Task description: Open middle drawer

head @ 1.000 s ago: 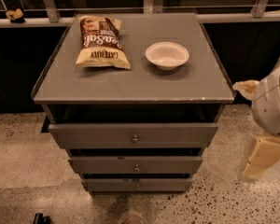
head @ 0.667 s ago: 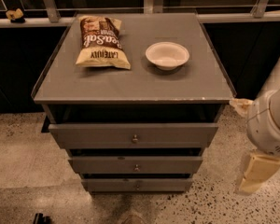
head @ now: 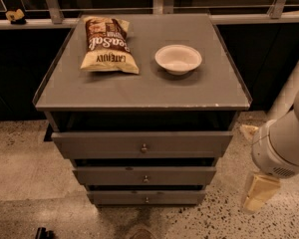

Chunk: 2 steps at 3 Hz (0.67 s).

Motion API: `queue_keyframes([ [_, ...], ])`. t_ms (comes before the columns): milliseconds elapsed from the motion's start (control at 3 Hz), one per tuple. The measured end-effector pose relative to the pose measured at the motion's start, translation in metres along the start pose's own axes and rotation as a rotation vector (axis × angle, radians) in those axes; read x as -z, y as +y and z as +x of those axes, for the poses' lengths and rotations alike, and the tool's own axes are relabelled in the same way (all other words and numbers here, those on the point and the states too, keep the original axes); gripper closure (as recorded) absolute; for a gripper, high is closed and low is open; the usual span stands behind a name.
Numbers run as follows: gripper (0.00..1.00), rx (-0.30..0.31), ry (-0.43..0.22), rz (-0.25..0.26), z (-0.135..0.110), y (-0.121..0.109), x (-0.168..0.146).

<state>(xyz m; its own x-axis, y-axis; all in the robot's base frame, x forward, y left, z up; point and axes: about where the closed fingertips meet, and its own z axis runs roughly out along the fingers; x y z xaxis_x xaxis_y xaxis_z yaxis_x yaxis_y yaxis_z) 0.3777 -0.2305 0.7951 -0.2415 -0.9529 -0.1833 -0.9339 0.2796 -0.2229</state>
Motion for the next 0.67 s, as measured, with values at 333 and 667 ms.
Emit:
queue_keyframes([
  [333, 0.00, -0.066, -0.029, -0.034, 0.0123, -0.0056, -0.0286],
  [667, 0.00, -0.066, -0.029, -0.034, 0.0123, -0.0056, -0.0286],
])
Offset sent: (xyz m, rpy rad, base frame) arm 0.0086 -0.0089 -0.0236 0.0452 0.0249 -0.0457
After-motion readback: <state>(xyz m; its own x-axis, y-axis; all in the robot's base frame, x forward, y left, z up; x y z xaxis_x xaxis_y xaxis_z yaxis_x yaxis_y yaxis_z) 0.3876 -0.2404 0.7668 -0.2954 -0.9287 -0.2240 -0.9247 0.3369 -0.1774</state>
